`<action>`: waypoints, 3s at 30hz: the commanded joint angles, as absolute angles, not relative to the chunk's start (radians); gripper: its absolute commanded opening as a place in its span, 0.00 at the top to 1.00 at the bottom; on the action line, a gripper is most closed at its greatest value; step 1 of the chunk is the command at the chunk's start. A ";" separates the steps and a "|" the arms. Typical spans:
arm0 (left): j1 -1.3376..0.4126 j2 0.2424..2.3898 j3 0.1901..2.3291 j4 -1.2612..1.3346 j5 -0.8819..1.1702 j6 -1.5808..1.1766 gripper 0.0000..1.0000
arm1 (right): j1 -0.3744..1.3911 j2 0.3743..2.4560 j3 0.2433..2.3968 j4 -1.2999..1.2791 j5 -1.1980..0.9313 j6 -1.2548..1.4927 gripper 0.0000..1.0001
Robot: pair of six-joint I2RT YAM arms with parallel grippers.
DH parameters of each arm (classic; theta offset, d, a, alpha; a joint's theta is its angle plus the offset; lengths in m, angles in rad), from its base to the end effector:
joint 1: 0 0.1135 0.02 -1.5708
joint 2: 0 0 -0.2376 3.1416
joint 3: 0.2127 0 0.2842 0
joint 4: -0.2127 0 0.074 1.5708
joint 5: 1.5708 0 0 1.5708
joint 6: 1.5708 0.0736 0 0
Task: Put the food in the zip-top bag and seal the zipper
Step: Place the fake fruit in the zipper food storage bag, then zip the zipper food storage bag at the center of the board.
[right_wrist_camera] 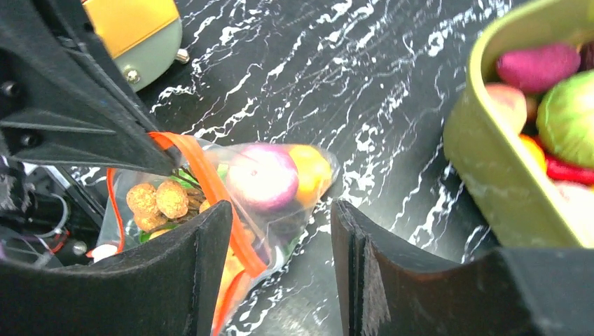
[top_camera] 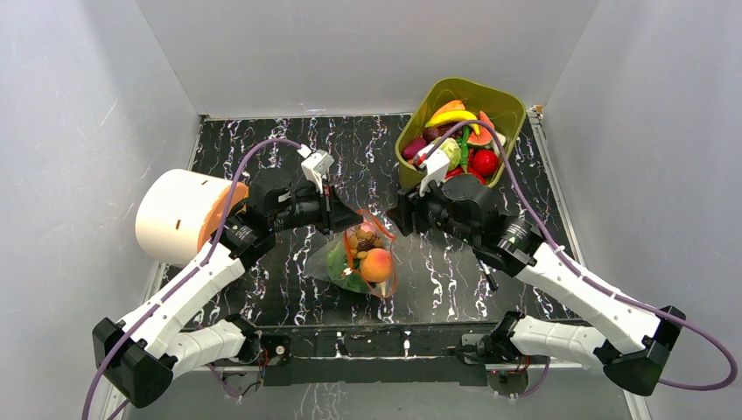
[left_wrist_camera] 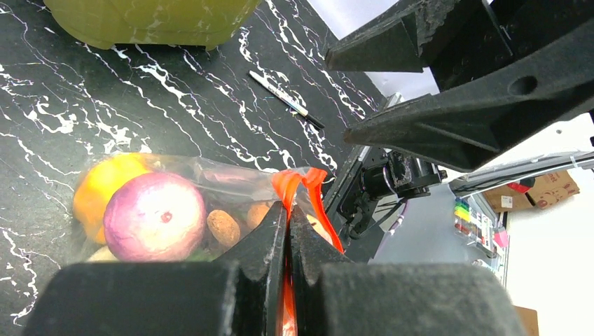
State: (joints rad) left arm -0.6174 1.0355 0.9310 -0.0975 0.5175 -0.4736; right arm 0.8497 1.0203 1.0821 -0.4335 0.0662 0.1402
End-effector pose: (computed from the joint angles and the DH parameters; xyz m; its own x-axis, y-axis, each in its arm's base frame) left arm 0.2370 -0.2129 0.3209 -0.5553 -0.0919 -0.8266 0.7248 0.4339 -0.5351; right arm 0.2061 0.2271 0.3395 -0.3365 -0.1716 -0.9259 -0.6683 0.7363 0.1064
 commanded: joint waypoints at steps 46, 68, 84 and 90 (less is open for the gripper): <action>-0.620 0.732 0.875 -0.335 0.637 0.295 0.49 | 0.661 1.107 1.118 -0.510 -0.156 0.464 1.00; -0.622 0.733 0.620 -0.029 0.820 0.306 0.48 | 0.560 1.126 1.082 -0.472 -0.229 0.514 1.00; -0.743 0.743 0.467 0.266 0.564 0.161 0.44 | 0.541 1.128 1.065 -0.450 -0.235 0.518 1.00; -0.758 0.755 0.449 0.315 0.562 0.167 0.43 | 0.532 1.132 1.071 -0.455 -0.235 0.515 1.00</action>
State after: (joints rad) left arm -0.7460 0.7547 0.4568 0.2127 0.5720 0.1631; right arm 0.5430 1.1450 1.0637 -0.5270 -0.2348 0.5037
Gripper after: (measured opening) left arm 0.561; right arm 0.043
